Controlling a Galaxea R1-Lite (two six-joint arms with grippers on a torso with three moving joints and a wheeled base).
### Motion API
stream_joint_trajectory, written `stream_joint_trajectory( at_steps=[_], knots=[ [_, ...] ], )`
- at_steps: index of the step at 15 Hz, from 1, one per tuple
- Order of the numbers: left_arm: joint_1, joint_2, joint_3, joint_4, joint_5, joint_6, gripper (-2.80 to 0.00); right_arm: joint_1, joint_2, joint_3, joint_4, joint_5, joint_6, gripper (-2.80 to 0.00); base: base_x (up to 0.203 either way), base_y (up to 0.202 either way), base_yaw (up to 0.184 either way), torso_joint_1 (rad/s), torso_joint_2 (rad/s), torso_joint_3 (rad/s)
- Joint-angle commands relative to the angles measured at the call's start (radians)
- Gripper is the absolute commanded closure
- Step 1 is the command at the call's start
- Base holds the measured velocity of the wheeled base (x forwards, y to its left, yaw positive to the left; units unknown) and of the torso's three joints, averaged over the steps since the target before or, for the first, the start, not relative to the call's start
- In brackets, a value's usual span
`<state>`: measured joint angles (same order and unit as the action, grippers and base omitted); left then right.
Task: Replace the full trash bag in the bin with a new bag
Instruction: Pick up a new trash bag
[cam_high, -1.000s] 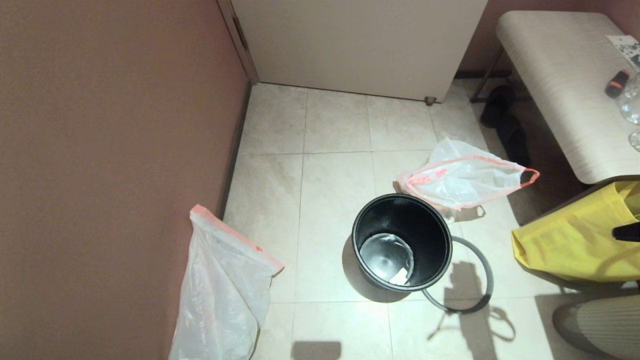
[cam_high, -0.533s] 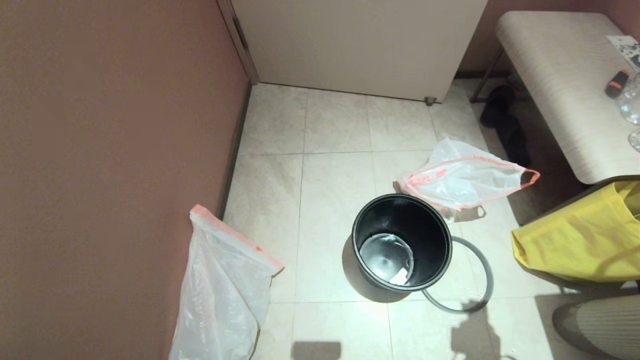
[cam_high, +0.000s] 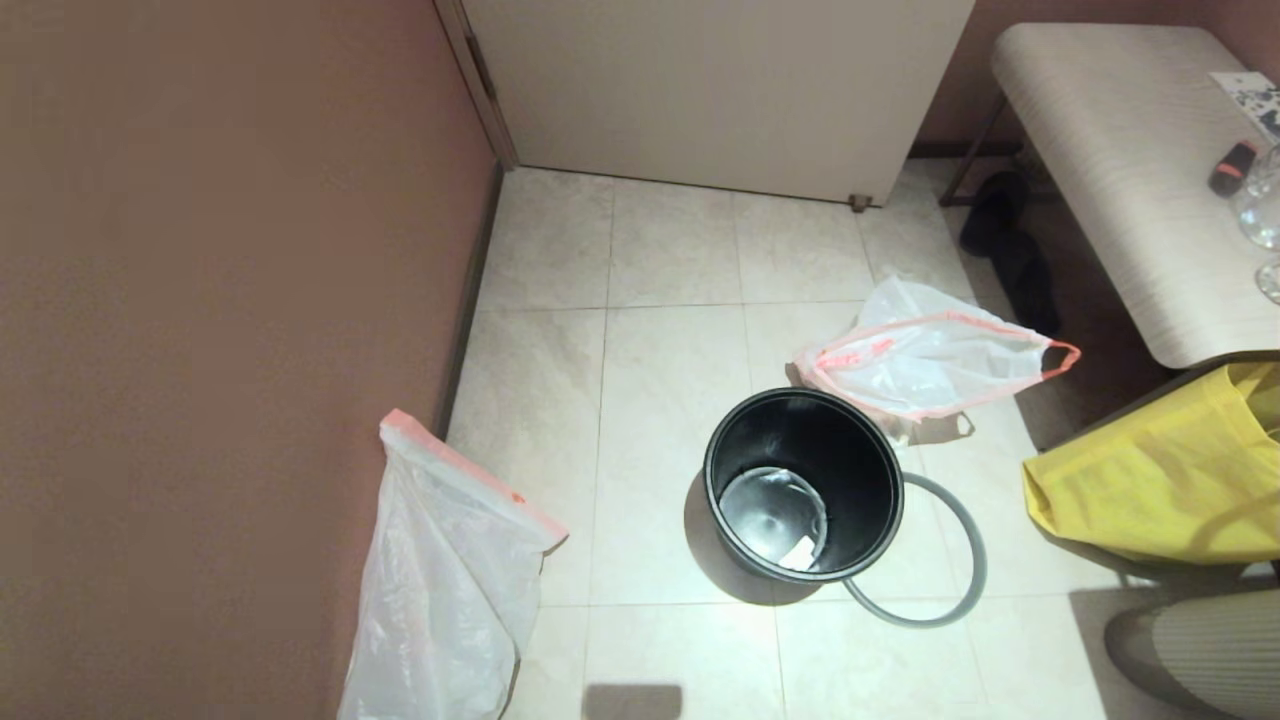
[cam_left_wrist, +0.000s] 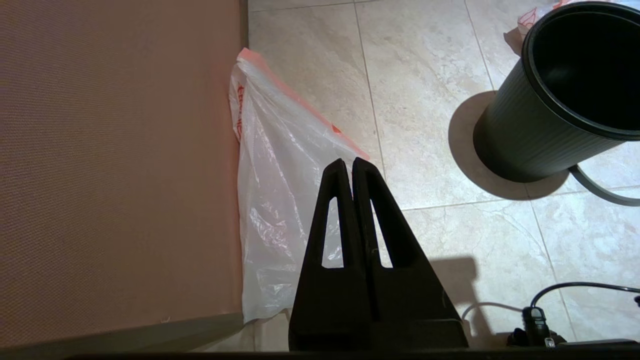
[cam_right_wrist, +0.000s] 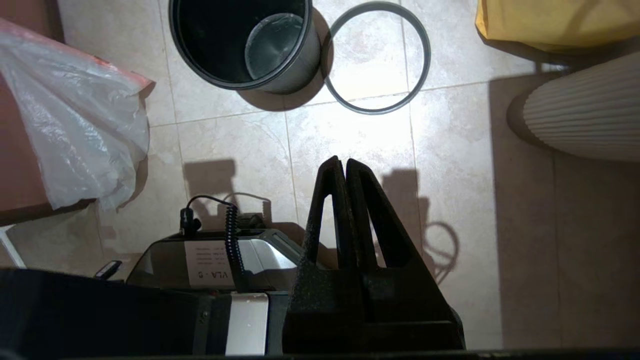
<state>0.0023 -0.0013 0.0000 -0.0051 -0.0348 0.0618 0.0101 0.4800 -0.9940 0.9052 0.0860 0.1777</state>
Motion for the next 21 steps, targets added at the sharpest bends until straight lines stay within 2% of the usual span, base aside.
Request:
stream_joint_trajectory(
  at_steps=[1, 2, 5, 8, 12, 17, 19, 21],
  knots=[
    [0.002, 0.001, 0.000, -0.006, 0.009, -0.002, 0.00, 0.012, -0.100, 0.014, 0.015, 0.001, 0.000, 0.00, 0.000, 0.000, 0.000, 0.000, 0.00, 0.000],
    [0.003, 0.001, 0.000, -0.006, 0.031, -0.002, 0.00, 0.013, -0.136, 0.039, 0.020, 0.000, -0.001, 0.00, 0.000, 0.000, 0.000, 0.000, 0.00, 0.000],
    [0.004, 0.001, -0.008, 0.001, 0.034, 0.007, 0.00, 0.013, -0.230, 0.102, 0.021, -0.002, -0.002, 0.00, 0.000, 0.000, 0.000, 0.000, 0.00, 0.000],
    [0.002, 0.064, -0.160, 0.015, 0.043, 0.004, 0.00, 0.010, -0.323, 0.197, -0.013, 0.006, -0.012, 0.00, 0.000, 0.000, 0.000, 0.000, 0.00, 0.000],
    [0.004, 0.269, -0.358, 0.022, 0.067, 0.002, 0.00, 0.003, -0.410, 0.463, -0.325, 0.004, -0.021, 0.00, 0.000, 0.000, 0.000, 0.000, 0.00, 0.000],
    [0.007, 0.422, -0.419, -0.025, 0.154, 0.006, 0.00, 0.002, -0.476, 0.817, -0.723, -0.026, -0.030, 0.00, 0.000, 0.000, 0.000, 0.000, 0.00, 0.000],
    [0.007, 0.467, -0.427, -0.072, 0.198, 0.010, 0.00, 0.002, -0.479, 0.936, -0.882, -0.034, -0.061, 0.00, 0.000, 0.000, 0.000, 0.000, 0.00, 0.000],
    [0.008, 0.488, -0.434, -0.082, 0.229, 0.065, 0.00, 0.002, -0.480, 0.964, -0.924, -0.057, -0.080, 0.00, 0.000, 0.000, 0.000, 0.000, 0.00, 0.000]
  ],
)
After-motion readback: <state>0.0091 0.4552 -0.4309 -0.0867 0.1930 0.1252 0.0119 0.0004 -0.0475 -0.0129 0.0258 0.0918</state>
